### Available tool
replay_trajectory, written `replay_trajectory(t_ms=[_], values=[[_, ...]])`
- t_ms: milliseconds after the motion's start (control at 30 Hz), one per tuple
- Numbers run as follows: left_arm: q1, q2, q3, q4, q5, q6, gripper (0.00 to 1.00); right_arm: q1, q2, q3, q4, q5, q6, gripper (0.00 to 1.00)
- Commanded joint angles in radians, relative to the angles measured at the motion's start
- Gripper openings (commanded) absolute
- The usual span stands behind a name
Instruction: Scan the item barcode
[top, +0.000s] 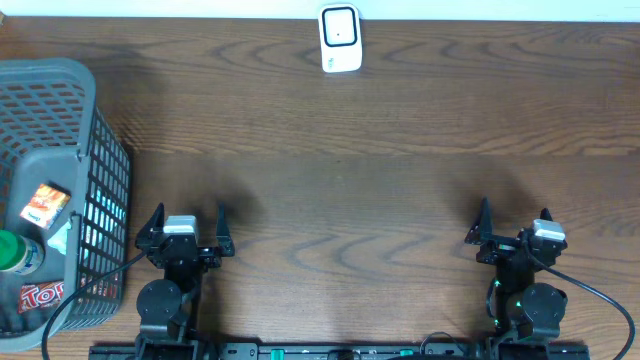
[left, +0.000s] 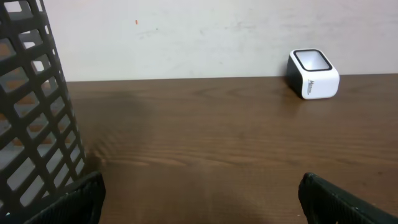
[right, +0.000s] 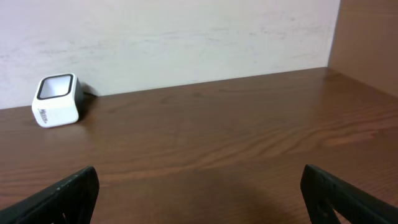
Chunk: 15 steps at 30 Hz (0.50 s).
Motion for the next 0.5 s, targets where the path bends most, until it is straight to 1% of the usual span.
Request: replay_trajectory(t_ms=[0,267,467], values=[[0.005,-0.006,-0.031,-0.019,0.010,0.014,1.00,-0.007,-0.005,-0.001,-0.004,-0.002,0.012,0.99],[0.005,-0.006,-0.031,0.002,0.010,0.014,1.00,-0.007,-0.005,-0.001,-0.004,-0.002,0.012,0.99],[0.005,-0.006,-0.031,-0.011,0.002,0.005,0.99,-0.007,-0.005,-0.001,-0.004,-0.002,0.012,0.99]])
